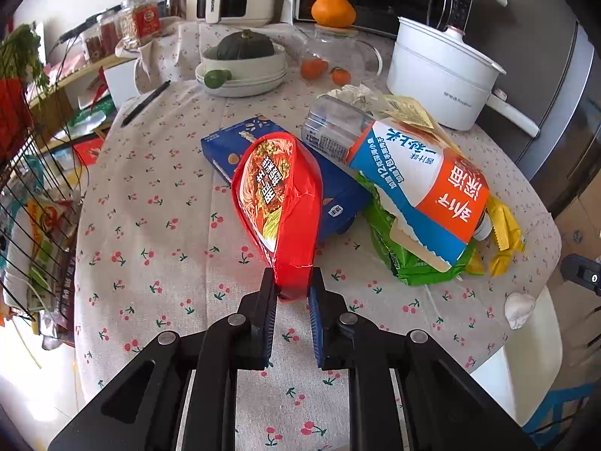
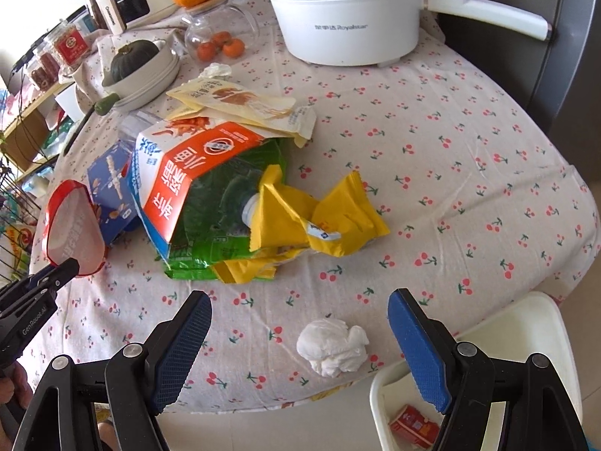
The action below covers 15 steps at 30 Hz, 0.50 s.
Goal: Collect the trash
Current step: 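Grasp the red instant-noodle bowl by its rim with the left gripper, then grasp the orange-and-white carton with the right gripper while the left holds the bowl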
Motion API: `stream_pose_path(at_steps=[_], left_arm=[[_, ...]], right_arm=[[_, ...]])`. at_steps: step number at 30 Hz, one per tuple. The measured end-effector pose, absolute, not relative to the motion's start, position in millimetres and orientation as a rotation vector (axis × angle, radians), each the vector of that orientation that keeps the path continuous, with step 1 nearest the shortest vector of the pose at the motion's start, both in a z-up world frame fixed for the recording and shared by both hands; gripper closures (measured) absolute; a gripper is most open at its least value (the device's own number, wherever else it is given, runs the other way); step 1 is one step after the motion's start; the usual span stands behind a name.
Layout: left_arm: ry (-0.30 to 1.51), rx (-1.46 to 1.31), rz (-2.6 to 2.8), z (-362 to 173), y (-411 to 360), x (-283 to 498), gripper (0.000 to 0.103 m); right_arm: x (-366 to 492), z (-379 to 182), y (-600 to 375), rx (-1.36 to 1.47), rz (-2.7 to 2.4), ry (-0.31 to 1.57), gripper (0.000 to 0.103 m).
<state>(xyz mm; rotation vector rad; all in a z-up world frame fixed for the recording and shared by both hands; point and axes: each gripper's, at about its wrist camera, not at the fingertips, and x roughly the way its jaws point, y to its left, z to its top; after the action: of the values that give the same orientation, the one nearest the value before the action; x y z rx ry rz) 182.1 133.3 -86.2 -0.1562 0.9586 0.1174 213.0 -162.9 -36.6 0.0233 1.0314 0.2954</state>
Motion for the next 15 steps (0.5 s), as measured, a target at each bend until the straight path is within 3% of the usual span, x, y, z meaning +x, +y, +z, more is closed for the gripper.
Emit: stream_pose_path(at_steps=[15], left_arm=[[0.866, -0.245, 0.015, -47, 155, 146, 0.086]], right_arm=[[237, -48, -125, 0.231, 0.512, 0.999, 0.022]])
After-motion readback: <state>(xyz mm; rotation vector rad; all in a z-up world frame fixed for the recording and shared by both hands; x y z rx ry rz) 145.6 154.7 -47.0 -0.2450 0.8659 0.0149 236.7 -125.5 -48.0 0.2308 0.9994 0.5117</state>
